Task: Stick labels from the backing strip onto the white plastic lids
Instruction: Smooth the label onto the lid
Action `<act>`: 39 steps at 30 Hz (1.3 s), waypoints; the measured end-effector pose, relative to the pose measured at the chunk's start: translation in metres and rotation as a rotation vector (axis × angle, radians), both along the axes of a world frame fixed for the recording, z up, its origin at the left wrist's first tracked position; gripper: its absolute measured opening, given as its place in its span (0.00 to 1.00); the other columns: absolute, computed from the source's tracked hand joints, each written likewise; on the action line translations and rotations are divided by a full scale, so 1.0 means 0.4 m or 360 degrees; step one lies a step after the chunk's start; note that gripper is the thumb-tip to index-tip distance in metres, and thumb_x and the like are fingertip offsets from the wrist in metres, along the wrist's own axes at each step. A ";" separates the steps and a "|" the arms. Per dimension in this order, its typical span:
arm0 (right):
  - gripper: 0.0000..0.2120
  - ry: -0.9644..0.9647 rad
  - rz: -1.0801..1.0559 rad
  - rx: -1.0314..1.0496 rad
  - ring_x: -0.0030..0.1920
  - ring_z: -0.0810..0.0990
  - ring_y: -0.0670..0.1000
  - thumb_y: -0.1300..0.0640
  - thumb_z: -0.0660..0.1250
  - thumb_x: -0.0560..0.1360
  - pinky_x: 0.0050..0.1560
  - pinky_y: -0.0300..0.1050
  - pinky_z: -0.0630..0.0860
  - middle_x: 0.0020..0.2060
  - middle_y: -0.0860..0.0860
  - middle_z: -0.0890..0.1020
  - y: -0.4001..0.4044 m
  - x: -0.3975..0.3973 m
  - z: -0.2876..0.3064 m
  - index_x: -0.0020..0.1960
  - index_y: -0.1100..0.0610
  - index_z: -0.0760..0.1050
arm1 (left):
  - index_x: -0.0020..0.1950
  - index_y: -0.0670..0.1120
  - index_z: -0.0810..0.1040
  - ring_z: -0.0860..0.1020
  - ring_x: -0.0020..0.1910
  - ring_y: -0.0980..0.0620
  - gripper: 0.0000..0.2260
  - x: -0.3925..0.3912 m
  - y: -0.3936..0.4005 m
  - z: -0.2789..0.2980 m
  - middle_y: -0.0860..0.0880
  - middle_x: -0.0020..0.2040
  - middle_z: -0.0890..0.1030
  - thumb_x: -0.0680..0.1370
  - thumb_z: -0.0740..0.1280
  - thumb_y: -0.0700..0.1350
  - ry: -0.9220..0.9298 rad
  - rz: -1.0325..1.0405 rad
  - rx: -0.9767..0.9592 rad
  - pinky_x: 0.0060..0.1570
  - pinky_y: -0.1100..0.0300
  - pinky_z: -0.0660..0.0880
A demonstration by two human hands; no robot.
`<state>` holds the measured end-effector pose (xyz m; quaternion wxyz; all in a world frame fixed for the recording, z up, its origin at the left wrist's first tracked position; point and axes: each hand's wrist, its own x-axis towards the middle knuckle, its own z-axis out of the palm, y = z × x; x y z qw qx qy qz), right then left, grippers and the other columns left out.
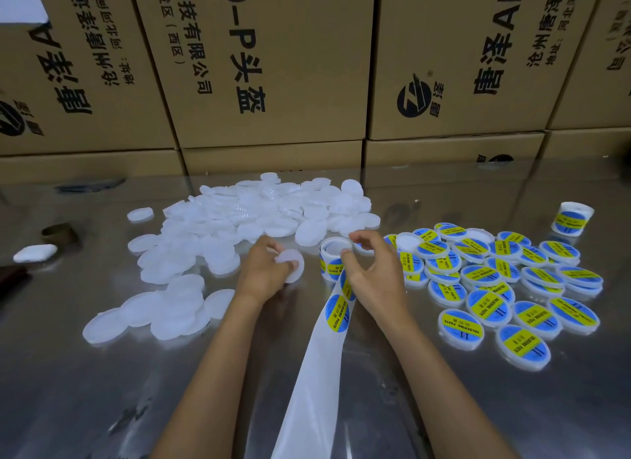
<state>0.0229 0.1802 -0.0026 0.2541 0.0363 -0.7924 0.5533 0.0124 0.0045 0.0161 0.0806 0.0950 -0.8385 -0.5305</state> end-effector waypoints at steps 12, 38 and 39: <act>0.17 0.0403 0.0088 0.0390 0.56 0.72 0.43 0.50 0.72 0.72 0.56 0.34 0.68 0.53 0.40 0.79 -0.018 0.015 0.002 0.59 0.47 0.76 | 0.64 0.52 0.81 0.81 0.36 0.47 0.17 0.042 0.030 0.057 0.41 0.44 0.84 0.78 0.71 0.37 0.0227 -0.0711 0.0847 0.37 0.60 0.80; 0.23 -0.0250 0.0336 0.0449 0.47 0.75 0.44 0.48 0.78 0.67 0.47 0.40 0.73 0.46 0.41 0.76 0.032 0.097 -0.006 0.52 0.45 0.66 | 0.53 0.47 0.80 0.82 0.40 0.49 0.12 0.045 0.067 0.032 0.42 0.50 0.80 0.74 0.73 0.32 -0.0080 -0.0680 0.0540 0.44 0.55 0.83; 0.21 -0.0230 0.0314 0.0455 0.47 0.75 0.43 0.48 0.77 0.68 0.46 0.40 0.73 0.45 0.41 0.76 0.029 0.100 -0.009 0.51 0.46 0.67 | 0.53 0.46 0.80 0.84 0.43 0.46 0.13 0.043 0.065 0.031 0.41 0.51 0.81 0.73 0.74 0.33 -0.0091 -0.0694 0.0566 0.48 0.51 0.83</act>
